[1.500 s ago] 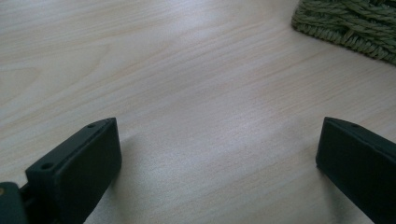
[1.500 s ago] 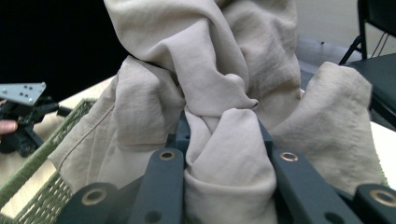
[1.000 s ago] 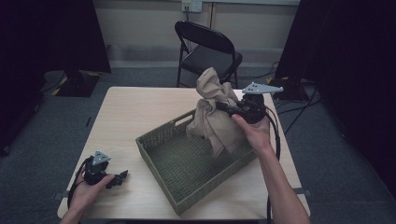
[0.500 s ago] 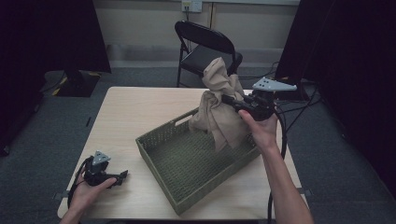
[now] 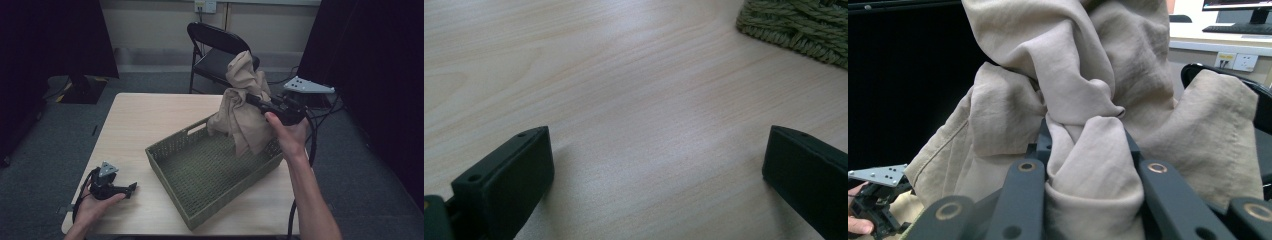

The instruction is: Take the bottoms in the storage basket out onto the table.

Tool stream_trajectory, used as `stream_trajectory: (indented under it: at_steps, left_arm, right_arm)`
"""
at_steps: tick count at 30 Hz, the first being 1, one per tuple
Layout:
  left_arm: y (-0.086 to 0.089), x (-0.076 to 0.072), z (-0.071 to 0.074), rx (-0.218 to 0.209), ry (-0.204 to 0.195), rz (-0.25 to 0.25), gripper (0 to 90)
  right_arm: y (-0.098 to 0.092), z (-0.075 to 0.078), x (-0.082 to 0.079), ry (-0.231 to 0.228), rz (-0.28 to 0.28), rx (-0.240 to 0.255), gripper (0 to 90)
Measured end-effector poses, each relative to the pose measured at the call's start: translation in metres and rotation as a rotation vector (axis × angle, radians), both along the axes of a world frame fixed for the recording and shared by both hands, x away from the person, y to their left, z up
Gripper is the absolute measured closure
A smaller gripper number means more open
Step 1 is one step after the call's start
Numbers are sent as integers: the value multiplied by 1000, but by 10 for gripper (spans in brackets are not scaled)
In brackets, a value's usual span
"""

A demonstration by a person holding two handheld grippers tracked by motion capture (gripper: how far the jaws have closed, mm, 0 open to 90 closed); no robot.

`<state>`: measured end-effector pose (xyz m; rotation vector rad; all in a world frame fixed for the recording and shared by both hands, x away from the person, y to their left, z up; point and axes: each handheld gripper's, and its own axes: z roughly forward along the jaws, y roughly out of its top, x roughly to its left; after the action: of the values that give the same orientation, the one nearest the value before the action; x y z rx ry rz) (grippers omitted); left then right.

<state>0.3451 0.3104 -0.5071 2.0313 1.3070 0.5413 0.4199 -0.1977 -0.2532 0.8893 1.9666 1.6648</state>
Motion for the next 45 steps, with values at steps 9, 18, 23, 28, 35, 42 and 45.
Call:
stream_trajectory:
  at_steps: [9,18,23,28,35,42,45]
  left_arm:
    - [0,0,0,0,0,3,0]
    - [0,0,0,1,1,3,0]
    - [-1,0,0,-4,5,9,0]
    - [0,1,3,4,17,7,29]
    - [1,1,6,-3,6,3,160]
    - [1,1,7,10,12,-13,172]
    - [1,0,10,11,9,-7,179]
  right_arm:
    - [-11,12,-6,-23,-17,1,735]
    - [-25,17,-14,-35,-46,3,735]
    - [-35,21,-18,-46,-69,9,735]
    - [-41,22,-20,-50,-81,13,735]
    - [-55,23,-26,-57,-103,10,735]
    - [-68,23,-31,-59,-129,18,735]
    - [-76,21,-34,-57,-145,20,735]
